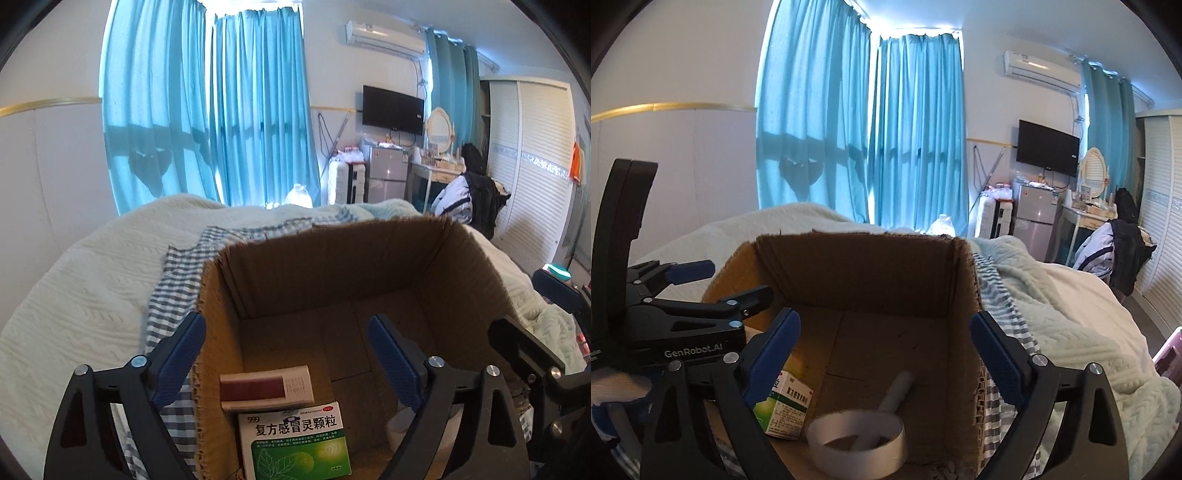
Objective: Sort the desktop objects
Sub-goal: 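Open both grippers to drop the leaflet and tape roll into the box, then move both grippers back toward the remaining items on the cloth, then grasp the clear red-labelled floss container with the left gripper while the right gripper grasps the blue blister pack, then lift the floss container and blister pack and carry both over the cardboard box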
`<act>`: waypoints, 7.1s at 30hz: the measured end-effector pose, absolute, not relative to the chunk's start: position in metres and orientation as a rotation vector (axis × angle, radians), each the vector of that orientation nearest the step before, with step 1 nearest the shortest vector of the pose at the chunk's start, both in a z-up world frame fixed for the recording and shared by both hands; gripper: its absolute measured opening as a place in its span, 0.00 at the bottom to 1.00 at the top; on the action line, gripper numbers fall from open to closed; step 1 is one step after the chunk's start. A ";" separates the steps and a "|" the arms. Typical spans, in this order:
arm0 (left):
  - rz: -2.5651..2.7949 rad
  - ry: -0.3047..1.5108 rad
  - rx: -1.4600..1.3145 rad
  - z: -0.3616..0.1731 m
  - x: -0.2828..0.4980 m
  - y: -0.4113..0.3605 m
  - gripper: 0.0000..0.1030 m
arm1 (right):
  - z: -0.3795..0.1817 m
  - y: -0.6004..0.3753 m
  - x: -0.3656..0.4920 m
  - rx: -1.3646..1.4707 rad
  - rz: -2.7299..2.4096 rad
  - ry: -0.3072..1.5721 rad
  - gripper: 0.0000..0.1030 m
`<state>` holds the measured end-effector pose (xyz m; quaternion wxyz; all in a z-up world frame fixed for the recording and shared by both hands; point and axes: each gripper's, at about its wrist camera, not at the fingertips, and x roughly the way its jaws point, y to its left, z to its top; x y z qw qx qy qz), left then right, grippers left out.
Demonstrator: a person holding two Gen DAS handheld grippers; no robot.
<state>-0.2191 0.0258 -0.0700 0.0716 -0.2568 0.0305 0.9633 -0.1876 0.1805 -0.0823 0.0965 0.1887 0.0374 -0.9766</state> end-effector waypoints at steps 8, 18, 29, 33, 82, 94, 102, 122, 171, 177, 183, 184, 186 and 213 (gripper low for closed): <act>2.935 0.093 -0.685 -0.044 -0.195 0.017 1.00 | -0.056 0.186 -0.164 0.488 -2.926 0.087 1.00; 3.019 -0.013 -0.493 0.004 -0.150 0.001 1.00 | -0.025 0.188 -0.128 0.450 -2.965 0.052 1.00; 3.063 -0.041 -0.433 0.018 -0.111 -0.013 1.00 | 0.004 0.184 -0.084 0.375 -2.996 0.095 1.00; 3.066 -0.023 -0.467 0.020 -0.100 -0.018 1.00 | 0.009 0.182 -0.070 0.376 -2.985 0.118 1.00; 2.748 0.159 -1.120 -0.124 0.004 -0.013 1.00 | -0.112 0.225 0.047 0.878 -2.960 0.163 1.00; 2.568 0.255 -1.271 -0.173 0.037 -0.012 1.00 | -0.177 0.221 0.039 1.259 -2.806 0.136 1.00; 2.476 0.244 -1.386 -0.201 0.031 -0.014 1.00 | -0.203 0.231 0.030 1.421 -2.763 0.084 1.00; 2.348 0.314 -1.458 -0.228 0.030 0.000 0.92 | -0.234 0.243 0.012 1.585 -2.667 -0.007 0.68; 2.829 0.119 -0.624 -0.056 0.041 -0.020 0.91 | -0.037 0.206 0.069 0.554 -2.916 0.001 0.67; 2.923 0.083 -0.470 -0.031 0.035 -0.025 0.91 | -0.003 0.202 0.056 0.438 -2.909 -0.030 0.67; 2.942 0.069 -0.369 -0.008 0.025 -0.024 0.91 | 0.024 0.192 0.046 0.338 -2.911 -0.010 0.67; 2.945 0.063 -0.354 -0.004 0.024 -0.024 0.91 | 0.026 0.192 0.044 0.327 -2.914 -0.011 0.67; 2.947 0.043 -0.330 0.004 0.018 -0.025 0.91 | 0.031 0.190 0.042 0.299 -2.920 -0.016 0.67; 2.993 -0.008 -0.245 0.023 -0.090 -0.010 0.87 | 0.039 0.177 -0.053 0.197 -2.914 0.068 0.67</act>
